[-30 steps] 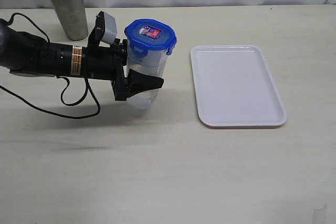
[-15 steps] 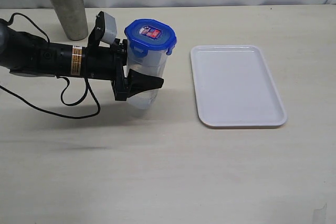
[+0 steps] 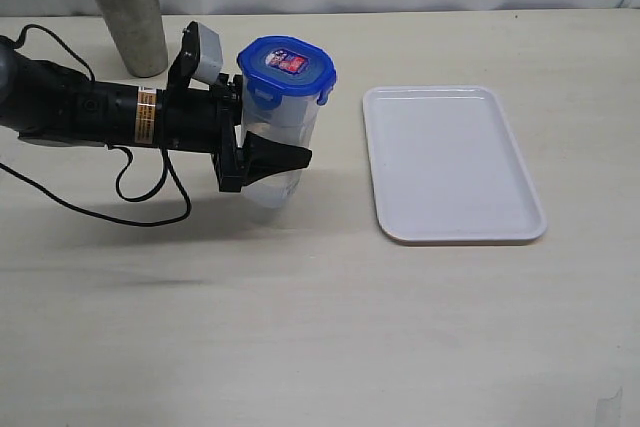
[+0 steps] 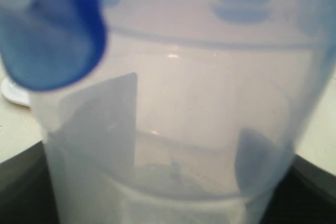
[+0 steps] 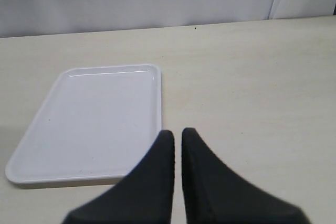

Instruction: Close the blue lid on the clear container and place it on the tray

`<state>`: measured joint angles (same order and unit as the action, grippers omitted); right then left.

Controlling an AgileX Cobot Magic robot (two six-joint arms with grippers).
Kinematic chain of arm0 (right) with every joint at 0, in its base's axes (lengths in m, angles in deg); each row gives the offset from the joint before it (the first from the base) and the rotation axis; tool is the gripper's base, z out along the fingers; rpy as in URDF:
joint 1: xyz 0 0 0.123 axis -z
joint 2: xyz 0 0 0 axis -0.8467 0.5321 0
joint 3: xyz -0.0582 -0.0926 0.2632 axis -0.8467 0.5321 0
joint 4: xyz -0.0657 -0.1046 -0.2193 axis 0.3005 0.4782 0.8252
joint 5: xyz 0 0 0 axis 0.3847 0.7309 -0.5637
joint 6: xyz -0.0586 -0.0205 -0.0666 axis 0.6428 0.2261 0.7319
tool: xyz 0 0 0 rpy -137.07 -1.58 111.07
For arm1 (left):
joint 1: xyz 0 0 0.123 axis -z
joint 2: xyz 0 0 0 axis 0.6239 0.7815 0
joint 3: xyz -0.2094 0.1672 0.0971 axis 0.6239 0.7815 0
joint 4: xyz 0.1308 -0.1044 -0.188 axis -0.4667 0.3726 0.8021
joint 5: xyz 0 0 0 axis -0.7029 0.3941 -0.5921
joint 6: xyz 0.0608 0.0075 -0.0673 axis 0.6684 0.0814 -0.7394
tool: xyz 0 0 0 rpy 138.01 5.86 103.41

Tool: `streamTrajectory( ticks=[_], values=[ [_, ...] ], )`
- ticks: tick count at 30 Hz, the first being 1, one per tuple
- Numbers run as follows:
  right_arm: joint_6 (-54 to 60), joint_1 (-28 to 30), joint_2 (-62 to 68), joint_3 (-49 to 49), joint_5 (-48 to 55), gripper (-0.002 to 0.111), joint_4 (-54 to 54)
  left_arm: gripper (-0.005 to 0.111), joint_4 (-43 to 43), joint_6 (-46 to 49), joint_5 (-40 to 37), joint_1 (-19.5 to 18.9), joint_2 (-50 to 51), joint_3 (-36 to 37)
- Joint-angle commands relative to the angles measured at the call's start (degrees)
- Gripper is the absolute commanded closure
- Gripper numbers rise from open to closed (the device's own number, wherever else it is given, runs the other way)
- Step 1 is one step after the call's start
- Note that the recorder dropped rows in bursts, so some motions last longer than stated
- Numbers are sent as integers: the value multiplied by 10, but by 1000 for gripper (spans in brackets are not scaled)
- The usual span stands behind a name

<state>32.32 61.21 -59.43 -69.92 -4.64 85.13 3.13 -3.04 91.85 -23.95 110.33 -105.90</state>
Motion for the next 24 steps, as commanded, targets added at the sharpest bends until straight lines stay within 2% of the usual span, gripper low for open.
streamTrajectory(
  ticks=[1,24],
  values=[
    [-4,4,-2,2,-9,103,21,107,20,-1,22,0,-9,-3],
    [-28,4,-2,2,-12,103,22,107,20,-1,22,0,-9,-3]
  ],
)
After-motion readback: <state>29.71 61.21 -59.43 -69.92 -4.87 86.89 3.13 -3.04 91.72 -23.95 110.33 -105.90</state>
